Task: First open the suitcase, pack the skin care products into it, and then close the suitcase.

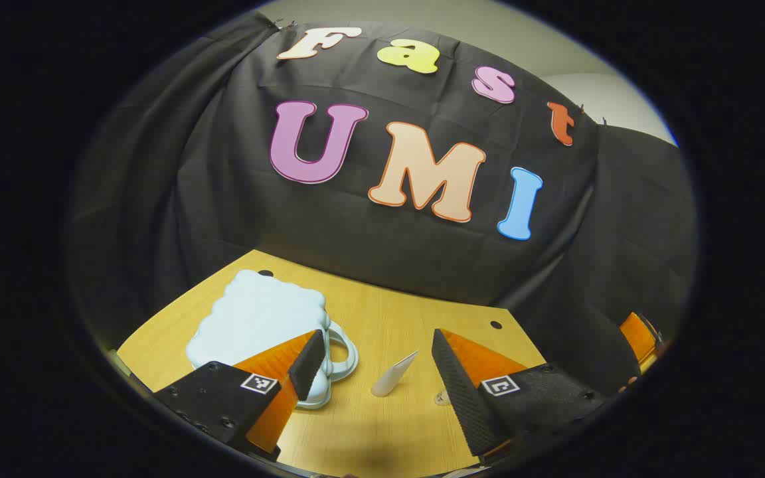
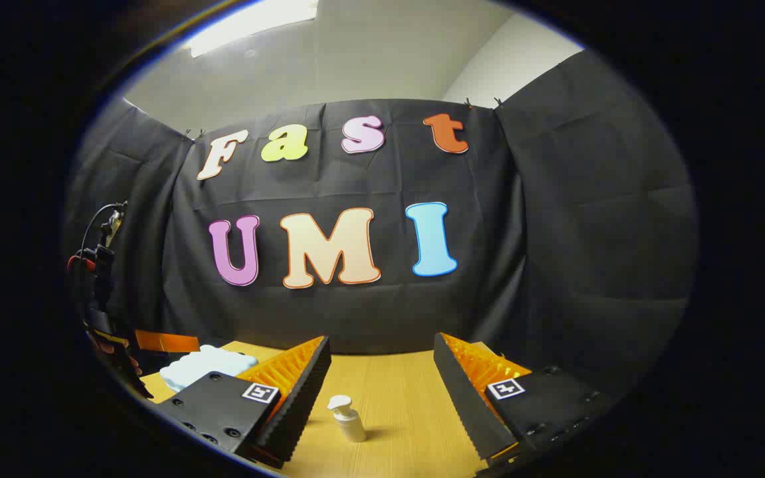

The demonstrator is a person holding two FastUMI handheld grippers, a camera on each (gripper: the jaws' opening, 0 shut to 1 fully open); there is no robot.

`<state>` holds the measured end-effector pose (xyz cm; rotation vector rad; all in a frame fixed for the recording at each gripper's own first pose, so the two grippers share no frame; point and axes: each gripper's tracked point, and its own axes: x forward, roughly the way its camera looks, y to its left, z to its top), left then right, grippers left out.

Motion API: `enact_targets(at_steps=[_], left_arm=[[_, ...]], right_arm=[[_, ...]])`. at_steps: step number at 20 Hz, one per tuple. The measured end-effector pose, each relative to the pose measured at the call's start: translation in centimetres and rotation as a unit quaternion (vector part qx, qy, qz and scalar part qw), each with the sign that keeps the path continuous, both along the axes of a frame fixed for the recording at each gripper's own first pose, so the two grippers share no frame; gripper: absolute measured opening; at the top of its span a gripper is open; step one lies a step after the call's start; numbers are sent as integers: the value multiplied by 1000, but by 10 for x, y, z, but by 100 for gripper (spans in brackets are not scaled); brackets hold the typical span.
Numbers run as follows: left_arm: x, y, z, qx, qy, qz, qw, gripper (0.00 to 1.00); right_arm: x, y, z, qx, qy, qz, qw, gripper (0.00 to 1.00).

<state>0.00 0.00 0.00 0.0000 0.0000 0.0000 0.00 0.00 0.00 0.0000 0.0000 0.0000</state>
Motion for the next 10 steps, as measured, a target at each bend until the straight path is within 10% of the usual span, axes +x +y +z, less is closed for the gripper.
enact_targets(at_steps=[10], left_arm=[[30,1,-5,-17,27,-7,999,95]], right_arm=[[2,5,-8,-8,19,4,1000,98]])
